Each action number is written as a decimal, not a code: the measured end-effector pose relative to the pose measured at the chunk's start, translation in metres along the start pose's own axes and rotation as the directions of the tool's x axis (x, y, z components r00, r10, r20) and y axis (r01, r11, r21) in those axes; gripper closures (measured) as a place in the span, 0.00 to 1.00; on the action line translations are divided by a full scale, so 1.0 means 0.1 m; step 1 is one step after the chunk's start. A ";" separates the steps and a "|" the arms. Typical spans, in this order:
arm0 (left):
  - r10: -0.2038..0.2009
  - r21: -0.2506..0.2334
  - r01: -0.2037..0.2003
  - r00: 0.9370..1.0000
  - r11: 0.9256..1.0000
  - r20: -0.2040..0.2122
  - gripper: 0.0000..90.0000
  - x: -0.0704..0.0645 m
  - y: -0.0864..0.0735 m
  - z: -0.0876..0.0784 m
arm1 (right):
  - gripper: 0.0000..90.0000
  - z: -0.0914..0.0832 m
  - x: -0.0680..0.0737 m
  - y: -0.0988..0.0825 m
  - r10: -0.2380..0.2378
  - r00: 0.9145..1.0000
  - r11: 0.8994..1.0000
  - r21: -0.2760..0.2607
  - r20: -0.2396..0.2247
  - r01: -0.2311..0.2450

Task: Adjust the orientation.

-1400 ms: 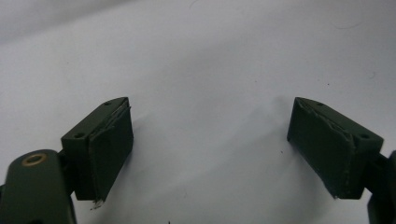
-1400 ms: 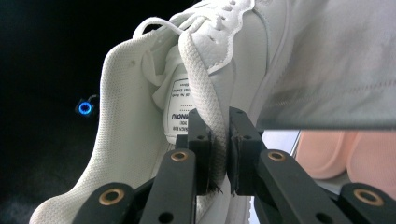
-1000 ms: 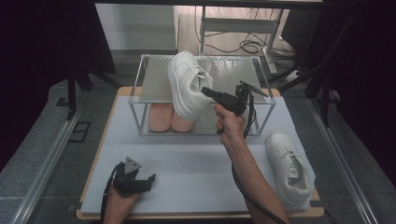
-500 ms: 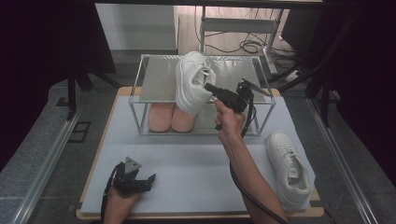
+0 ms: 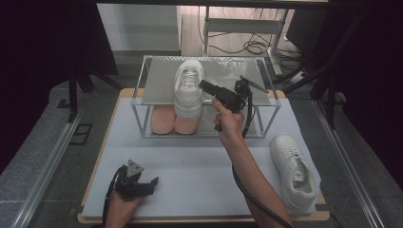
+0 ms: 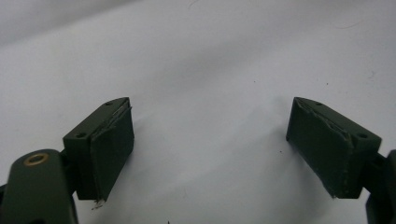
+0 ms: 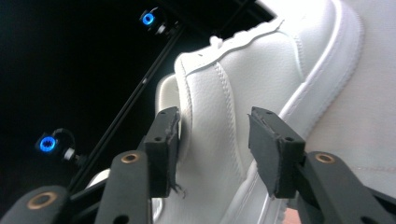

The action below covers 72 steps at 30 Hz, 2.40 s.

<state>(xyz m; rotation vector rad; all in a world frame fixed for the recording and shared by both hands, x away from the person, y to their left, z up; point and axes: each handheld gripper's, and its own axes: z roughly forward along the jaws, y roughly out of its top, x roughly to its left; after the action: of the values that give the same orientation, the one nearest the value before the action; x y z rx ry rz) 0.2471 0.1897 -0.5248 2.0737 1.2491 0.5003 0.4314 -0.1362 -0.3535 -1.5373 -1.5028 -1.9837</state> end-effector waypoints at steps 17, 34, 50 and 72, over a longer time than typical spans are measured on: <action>0.001 0.000 -0.001 1.000 1.000 0.000 0.17 0.00 0.00 0.00 | 0.57 -0.33 0.00 -0.03 -0.228 0.974 0.973 0.050 0.017 0.226; 0.001 0.001 -0.001 1.000 1.000 0.000 0.17 0.00 0.00 0.00 | 0.53 -0.48 -0.01 -0.30 -0.313 0.945 0.922 0.211 -0.092 0.326; 0.002 0.000 -0.002 1.000 1.000 -0.001 0.17 0.00 0.00 0.00 | 0.97 -0.41 0.17 -0.58 -0.513 0.851 0.808 0.270 -0.117 0.524; -0.003 0.003 0.003 1.000 1.000 0.006 0.17 0.01 0.00 0.00 | 1.00 0.03 0.31 -0.68 -0.583 0.802 0.743 0.314 -0.130 0.591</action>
<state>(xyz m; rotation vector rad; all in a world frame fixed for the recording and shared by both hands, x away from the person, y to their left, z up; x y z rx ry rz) 0.2478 0.1905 -0.5247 2.0740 1.2502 0.4902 0.3732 -0.0909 -0.3672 -0.9543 -2.3973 -1.8448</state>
